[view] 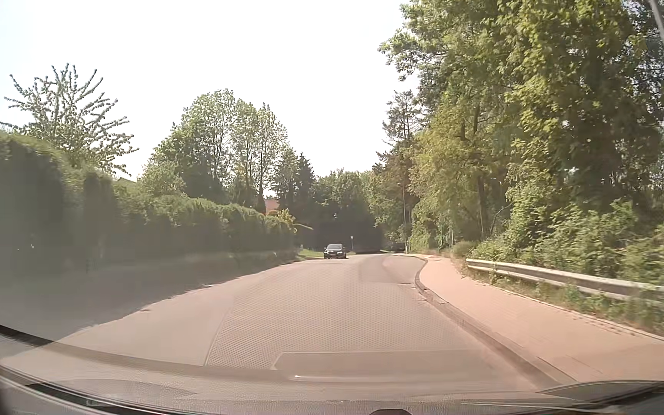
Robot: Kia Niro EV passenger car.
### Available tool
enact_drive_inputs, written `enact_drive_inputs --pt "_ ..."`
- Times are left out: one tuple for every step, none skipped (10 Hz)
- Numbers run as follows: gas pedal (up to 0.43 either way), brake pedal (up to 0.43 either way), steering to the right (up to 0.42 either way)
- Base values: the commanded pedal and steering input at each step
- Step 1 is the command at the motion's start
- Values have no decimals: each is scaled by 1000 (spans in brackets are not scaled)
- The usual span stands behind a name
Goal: Follow the waypoints while adhering to traffic rules and regulations
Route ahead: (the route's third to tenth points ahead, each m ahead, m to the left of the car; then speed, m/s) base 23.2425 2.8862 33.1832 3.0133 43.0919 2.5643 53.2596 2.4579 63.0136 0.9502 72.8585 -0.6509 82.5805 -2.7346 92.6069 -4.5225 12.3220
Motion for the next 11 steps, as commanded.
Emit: enact_drive_inputs --pt "157 0 2" --pt "157 0 3" --pt "157 0 5" --pt "157 0 6" --pt "157 0 6" --pt "157 0 6" --pt "157 0 6" --pt "157 0 3" --pt "157 0 1" --pt "157 0 0" --pt "150 0 -1"
